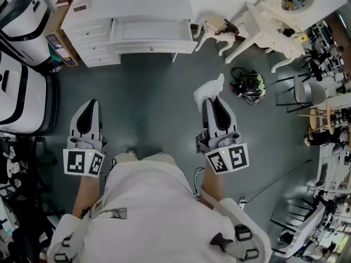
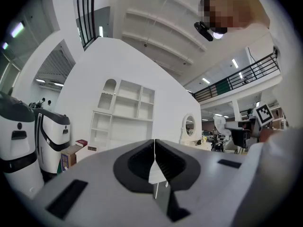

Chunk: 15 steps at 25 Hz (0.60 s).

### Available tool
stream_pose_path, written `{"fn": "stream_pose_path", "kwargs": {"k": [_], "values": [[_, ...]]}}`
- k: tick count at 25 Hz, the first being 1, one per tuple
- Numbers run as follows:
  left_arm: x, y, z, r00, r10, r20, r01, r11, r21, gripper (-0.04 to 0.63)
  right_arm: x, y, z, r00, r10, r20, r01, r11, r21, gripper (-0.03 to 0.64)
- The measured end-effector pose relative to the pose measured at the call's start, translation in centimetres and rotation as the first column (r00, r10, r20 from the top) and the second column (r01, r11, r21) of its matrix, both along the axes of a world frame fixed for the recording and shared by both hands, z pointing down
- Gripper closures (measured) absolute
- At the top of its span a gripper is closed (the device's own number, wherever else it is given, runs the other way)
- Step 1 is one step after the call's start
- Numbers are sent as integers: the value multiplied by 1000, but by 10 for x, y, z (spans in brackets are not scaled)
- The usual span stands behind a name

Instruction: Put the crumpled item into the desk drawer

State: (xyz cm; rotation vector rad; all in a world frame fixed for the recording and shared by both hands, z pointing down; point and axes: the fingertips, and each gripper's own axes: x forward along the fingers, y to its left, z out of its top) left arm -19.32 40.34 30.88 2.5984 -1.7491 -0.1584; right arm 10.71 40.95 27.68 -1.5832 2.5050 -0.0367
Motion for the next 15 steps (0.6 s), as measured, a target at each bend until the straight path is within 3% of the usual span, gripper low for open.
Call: {"fn": "stream_pose_path", "kwargs": {"k": [15], "values": [[30,11,-9,1000,-19,-22,20,999,44,575,27,9,-9,1000,-19,-15,20,999,34,547]]}}
